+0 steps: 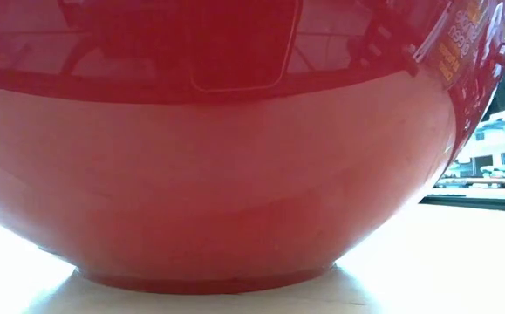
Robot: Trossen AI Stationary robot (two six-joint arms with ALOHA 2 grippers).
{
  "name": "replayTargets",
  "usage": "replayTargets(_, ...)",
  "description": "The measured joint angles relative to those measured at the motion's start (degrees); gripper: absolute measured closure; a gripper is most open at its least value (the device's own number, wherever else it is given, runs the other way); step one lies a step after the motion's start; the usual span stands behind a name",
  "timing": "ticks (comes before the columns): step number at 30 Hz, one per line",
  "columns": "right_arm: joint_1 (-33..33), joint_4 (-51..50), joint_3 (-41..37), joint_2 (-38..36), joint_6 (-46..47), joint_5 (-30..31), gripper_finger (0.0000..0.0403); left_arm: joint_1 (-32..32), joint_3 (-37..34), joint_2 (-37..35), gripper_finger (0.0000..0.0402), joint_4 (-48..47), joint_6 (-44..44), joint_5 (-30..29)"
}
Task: Nest bowls inside each other
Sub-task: Return to Home Position
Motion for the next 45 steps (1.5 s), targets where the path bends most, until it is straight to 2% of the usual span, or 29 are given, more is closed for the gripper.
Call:
replayTargets(2, 0.0, 0.0, 0.0, 0.0, -4.7, 0.0, 0.0317, 0.0, 0.0, 0.0, 0.0248, 0.0, 0.7, 0.0)
replayTargets(4, 0.0, 0.0, 0.0, 0.0, -5.4, 0.0, 0.0316, 0.0, 0.0, 0.0, 0.0248, 0.0, 0.5, 0.1)
replayTargets(45, 0.0, 0.0, 0.0, 0.0, -5.6, -0.1, 0.0316, 0.0, 0.0, 0.0, 0.0248, 0.6, 0.3, 0.1)
